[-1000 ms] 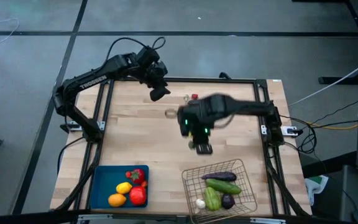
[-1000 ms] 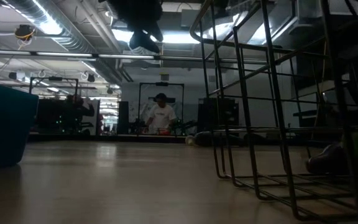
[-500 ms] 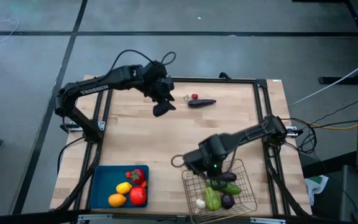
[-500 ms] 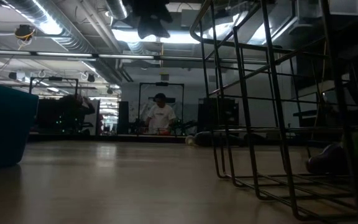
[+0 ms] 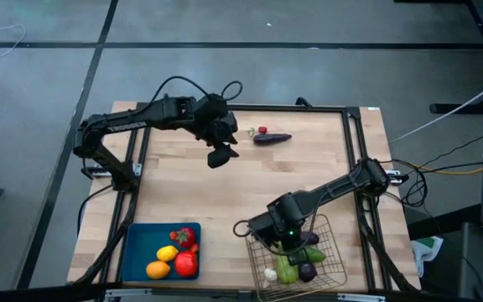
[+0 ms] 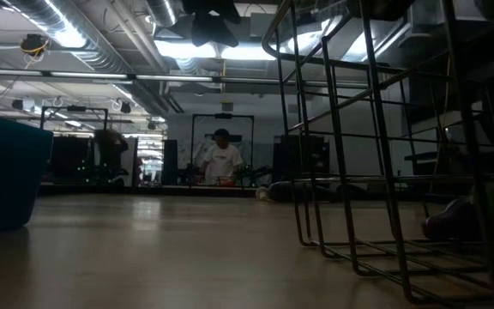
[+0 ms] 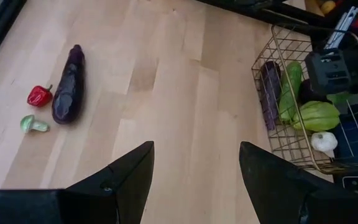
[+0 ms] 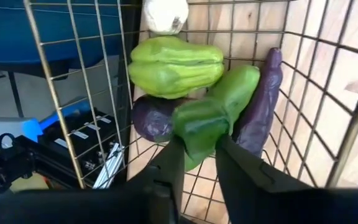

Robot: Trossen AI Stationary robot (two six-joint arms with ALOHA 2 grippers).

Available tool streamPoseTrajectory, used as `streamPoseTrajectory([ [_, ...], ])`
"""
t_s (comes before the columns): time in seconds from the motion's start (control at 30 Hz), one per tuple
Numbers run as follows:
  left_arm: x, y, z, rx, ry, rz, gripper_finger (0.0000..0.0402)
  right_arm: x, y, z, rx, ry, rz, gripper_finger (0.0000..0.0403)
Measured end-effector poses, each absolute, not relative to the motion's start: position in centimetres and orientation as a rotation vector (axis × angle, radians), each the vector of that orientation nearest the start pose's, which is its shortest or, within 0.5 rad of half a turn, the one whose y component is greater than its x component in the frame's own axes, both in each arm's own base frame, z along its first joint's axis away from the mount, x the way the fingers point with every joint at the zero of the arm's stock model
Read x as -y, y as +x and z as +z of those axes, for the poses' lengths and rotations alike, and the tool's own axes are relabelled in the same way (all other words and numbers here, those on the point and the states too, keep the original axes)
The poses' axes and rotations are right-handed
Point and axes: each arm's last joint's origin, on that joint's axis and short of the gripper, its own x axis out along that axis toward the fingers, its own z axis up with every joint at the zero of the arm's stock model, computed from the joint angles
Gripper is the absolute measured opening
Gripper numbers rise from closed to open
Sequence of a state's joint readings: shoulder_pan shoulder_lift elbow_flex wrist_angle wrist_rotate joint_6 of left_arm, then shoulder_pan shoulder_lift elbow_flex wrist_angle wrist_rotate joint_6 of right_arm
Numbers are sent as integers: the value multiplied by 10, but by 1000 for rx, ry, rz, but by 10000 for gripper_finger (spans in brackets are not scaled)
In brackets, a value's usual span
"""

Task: Sort produce into baskets
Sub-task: Put the green bell pepper into the gold wire basket, then adjust the gold wire basket

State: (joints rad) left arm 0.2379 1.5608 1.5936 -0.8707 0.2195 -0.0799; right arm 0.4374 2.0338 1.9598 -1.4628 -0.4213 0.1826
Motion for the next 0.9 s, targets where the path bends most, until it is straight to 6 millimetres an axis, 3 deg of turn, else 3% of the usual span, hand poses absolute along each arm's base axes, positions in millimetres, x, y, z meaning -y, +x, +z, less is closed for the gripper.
streamPoseTrajectory([
  [0.3,-71,317,364,-818,-256,71,233,-176,349,287,-1622,97,519,189],
  [0.53,-71,317,364,-818,-239,64,233,-167,351,287,-1630,107,510,211],
  [0.73,-71,317,364,-819,-211,52,233,-138,356,289,-1649,82,489,211],
  [0.9,-74,315,365,-817,-207,58,233,-96,355,313,-1541,-107,377,211],
])
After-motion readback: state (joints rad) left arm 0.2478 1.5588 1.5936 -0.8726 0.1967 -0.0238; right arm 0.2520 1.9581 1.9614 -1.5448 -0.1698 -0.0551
